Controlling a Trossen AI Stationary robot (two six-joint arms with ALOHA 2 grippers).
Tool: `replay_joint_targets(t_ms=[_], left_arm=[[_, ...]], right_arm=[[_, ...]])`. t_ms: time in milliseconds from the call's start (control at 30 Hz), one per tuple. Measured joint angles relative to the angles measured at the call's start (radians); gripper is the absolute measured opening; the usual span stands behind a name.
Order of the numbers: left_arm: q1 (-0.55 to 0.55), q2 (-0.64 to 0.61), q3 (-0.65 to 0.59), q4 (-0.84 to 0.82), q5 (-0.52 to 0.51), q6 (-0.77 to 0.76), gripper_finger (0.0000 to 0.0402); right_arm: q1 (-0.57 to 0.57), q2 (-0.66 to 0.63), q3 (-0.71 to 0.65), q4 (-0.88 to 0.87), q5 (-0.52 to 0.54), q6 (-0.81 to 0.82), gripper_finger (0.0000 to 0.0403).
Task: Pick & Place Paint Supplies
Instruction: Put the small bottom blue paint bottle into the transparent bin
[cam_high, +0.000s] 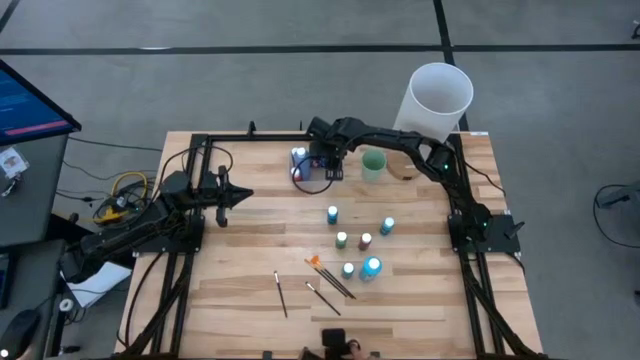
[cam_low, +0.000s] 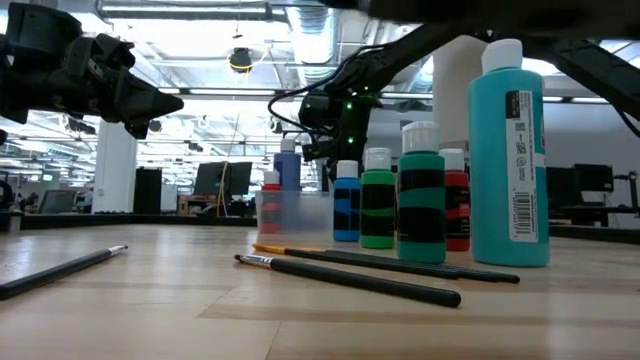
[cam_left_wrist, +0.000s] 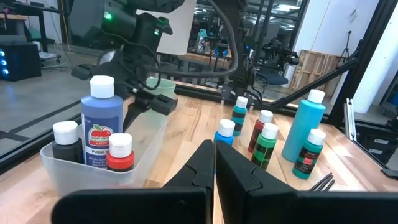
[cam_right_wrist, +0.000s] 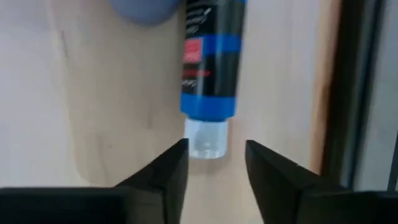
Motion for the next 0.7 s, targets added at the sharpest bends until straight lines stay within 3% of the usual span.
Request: replay_joint_targets(t_ms=[167, 700], left_arm=[[0.000, 0.000, 0.000, 0.000, 0.000, 0.000, 0.0000], [0.000, 0.000, 0.000, 0.000, 0.000, 0.000, 0.0000]], right_arm=[[-0.001, 0.000, 0.001, 0.028, -0.003, 0.000, 0.0180], [0.002, 0.033, 0.003, 0.029, -0.047, 0.023, 0.0163]])
